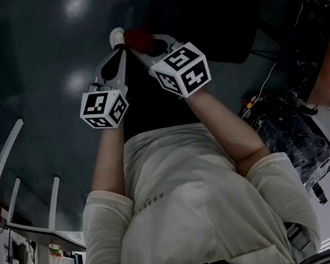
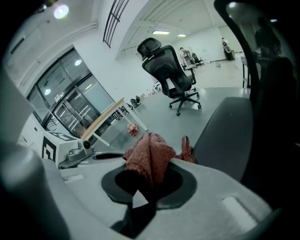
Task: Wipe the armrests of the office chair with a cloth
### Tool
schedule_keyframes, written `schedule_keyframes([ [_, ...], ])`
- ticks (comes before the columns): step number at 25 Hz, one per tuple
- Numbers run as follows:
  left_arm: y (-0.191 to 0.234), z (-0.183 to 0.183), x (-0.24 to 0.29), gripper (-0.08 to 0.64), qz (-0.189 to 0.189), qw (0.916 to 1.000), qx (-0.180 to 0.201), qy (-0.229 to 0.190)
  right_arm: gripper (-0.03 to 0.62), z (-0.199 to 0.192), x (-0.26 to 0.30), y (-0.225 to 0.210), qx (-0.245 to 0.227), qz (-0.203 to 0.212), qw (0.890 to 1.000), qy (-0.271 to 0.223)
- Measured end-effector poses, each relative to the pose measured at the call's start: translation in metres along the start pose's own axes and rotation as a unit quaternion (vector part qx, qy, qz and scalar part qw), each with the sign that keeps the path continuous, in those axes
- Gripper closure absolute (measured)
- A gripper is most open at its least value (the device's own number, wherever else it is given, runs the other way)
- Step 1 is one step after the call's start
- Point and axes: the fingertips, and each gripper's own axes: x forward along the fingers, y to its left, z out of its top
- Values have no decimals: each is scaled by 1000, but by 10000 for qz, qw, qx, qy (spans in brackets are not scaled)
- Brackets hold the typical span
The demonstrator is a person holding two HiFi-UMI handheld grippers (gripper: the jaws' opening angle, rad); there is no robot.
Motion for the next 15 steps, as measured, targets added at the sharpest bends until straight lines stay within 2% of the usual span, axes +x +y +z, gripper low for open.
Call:
schedule_keyframes([
  [4,0,-14,-10,543,126,9999,2,11,543,-21,-6,9,132,75,9997,-191],
  [8,3,-23,-21,545,271,9996,3,-19,543,-52,-9,8,396,58,9992,-96],
  [12,-3,-32,-27,543,313,9995,12,-60,543,-83,-27,-24,554,-485,9973,-65],
  [15,-9,-39,-29,543,273,9996,46,-60,543,-89,-45,-47,679,-748,9946,-236],
])
